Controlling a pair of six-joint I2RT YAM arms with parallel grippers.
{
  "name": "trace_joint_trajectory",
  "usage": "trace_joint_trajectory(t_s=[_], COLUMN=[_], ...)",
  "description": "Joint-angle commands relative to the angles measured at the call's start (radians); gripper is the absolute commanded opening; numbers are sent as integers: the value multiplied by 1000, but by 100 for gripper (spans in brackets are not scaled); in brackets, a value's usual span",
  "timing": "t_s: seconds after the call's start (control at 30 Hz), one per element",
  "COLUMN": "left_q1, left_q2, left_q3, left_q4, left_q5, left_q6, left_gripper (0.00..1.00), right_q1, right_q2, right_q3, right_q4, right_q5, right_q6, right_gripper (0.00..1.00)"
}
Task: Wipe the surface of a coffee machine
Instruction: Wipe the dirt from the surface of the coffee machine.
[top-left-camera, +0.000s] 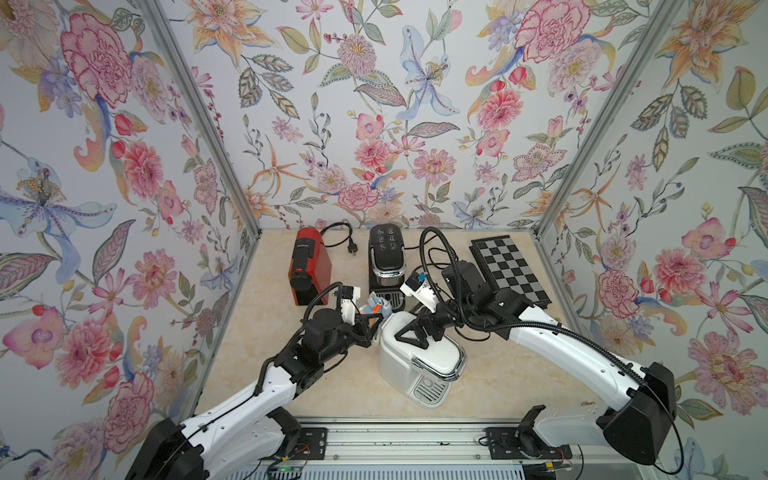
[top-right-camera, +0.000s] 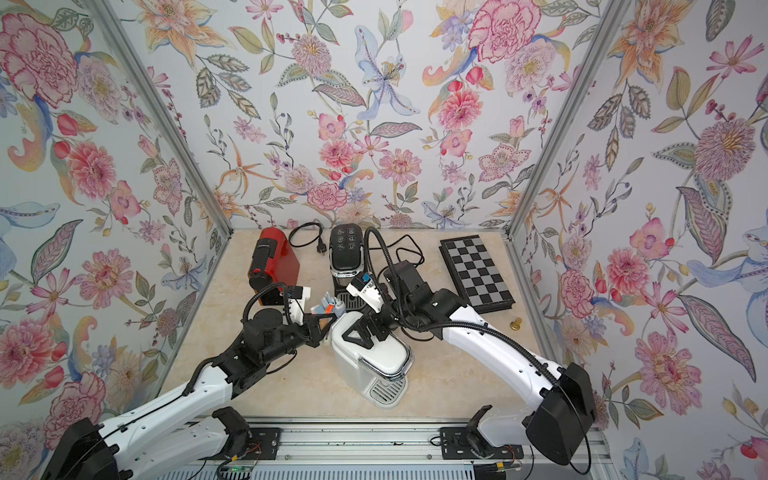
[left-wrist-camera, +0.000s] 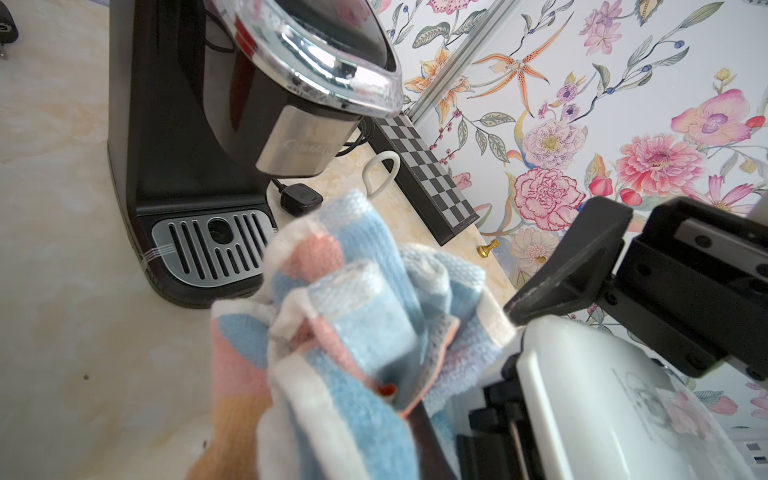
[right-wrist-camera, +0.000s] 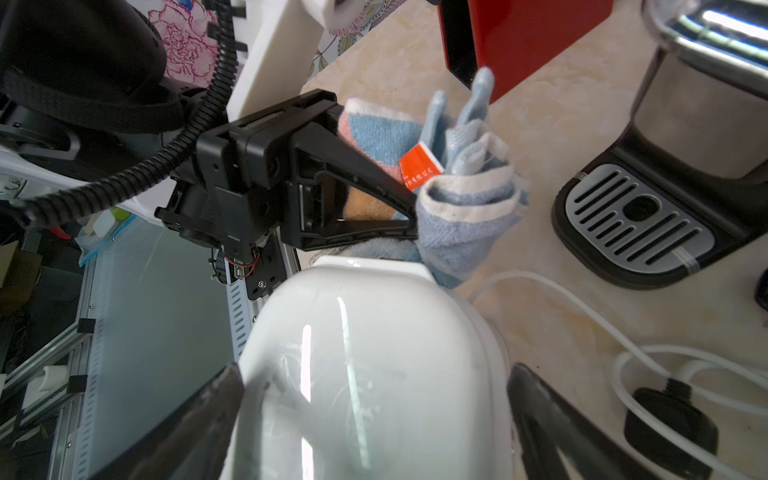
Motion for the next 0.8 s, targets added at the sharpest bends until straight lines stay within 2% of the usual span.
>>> trace_joint_trajectory(t_s=[0.0,0.13,0.27,0.4,0.5,0.7,0.77], left_q1=[5,18,105,177,182,182,183], left_q2=[22,3,-64,-114,-107,-89,-81], left_q3=[31,30,26,30,44,23,17], left_q4=[37,0,-101,-157,-187,-134,-111], left_q5=[79,45,-2,26,32,64,87], left_q6=[18,16,-5,2,16,-6,-13], left_gripper=[0,0,0,0,0,0,0], right_q1=[10,22,88,117,122,119,104], right_q2=[63,114,193,249,278,315,325], right_q3=[-59,-22,32,37,34,56,60], right_q4=[-215,-216,-257,-258,-257,-253,-252], right_q5=[137,64,130,167,149,103,51], right_q6=[-48,-82,-131,-165,-212,-312,-360], right_gripper=[100,100,100,100,100,100,100])
